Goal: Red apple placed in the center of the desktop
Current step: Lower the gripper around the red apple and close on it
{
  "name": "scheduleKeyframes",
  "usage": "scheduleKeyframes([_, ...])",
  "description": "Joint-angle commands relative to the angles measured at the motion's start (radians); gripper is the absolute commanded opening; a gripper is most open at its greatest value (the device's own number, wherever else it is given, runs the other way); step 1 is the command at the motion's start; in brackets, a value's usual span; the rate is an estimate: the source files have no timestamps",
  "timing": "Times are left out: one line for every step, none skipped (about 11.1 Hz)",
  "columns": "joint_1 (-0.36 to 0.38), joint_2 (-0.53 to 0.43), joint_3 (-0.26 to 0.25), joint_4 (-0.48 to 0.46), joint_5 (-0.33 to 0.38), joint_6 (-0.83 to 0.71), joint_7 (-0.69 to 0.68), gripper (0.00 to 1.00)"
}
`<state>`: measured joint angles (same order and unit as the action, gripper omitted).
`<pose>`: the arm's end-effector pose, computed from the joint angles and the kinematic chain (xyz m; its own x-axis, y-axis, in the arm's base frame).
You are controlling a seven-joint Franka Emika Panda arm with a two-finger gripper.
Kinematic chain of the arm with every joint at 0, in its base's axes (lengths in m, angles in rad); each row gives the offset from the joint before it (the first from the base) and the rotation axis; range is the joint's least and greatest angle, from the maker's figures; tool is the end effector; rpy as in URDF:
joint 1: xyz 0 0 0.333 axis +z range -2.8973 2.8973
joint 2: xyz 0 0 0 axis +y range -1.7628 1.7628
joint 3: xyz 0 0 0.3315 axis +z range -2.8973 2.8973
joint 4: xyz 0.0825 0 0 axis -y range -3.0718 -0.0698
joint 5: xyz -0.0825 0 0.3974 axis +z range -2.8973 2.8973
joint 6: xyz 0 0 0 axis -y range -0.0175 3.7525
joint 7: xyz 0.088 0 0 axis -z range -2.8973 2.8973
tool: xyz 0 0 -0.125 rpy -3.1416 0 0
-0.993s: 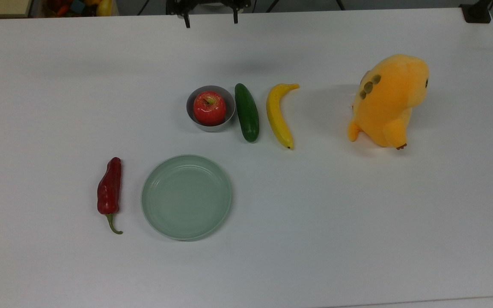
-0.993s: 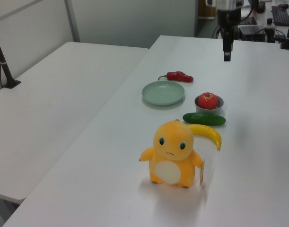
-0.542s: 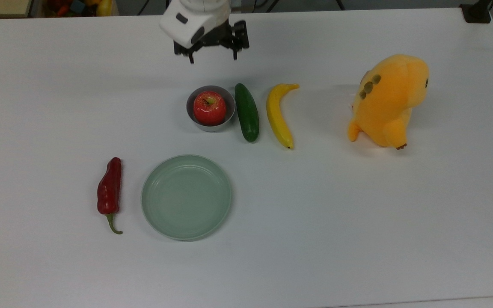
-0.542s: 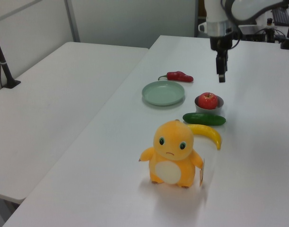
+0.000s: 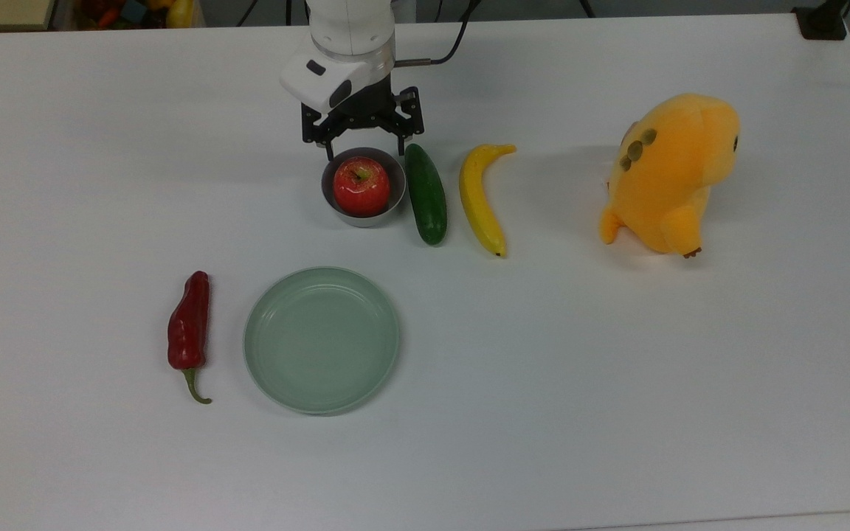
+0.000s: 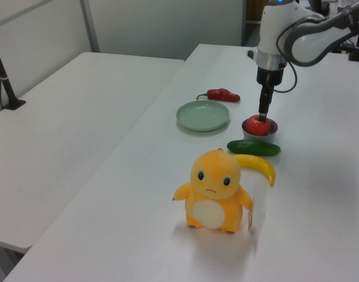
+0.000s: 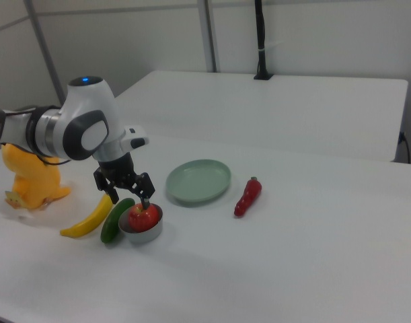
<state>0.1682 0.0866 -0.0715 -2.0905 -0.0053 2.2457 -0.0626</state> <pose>0.5781 0.0563 0.3789 0.9844 0.1624 0.0679 0.1617 -0.9867 0.0148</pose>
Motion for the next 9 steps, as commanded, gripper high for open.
scheduleKeyframes([-0.001, -0.031, -0.004, -0.107, -0.015, 0.164, -0.006, 1.00])
scheduleKeyframes([-0.003, -0.027, -0.005, -0.123, -0.018, 0.198, -0.006, 1.00])
scheduleKeyframes([-0.009, -0.018, -0.004, -0.123, -0.030, 0.222, -0.006, 1.00])
scheduleKeyframes([-0.012, -0.007, -0.005, -0.123, -0.041, 0.236, -0.006, 1.00])
scheduleKeyframes([-0.012, 0.004, -0.005, -0.123, -0.065, 0.239, -0.006, 1.00])
scheduleKeyframes([-0.012, 0.019, -0.004, -0.123, -0.088, 0.261, -0.005, 1.00])
scheduleKeyframes([-0.012, 0.033, -0.004, -0.123, -0.088, 0.279, -0.005, 1.00])
scheduleKeyframes([-0.012, 0.038, -0.004, -0.122, -0.090, 0.279, -0.005, 1.00])
scheduleKeyframes([-0.012, 0.038, -0.004, -0.122, -0.090, 0.279, -0.005, 1.00])
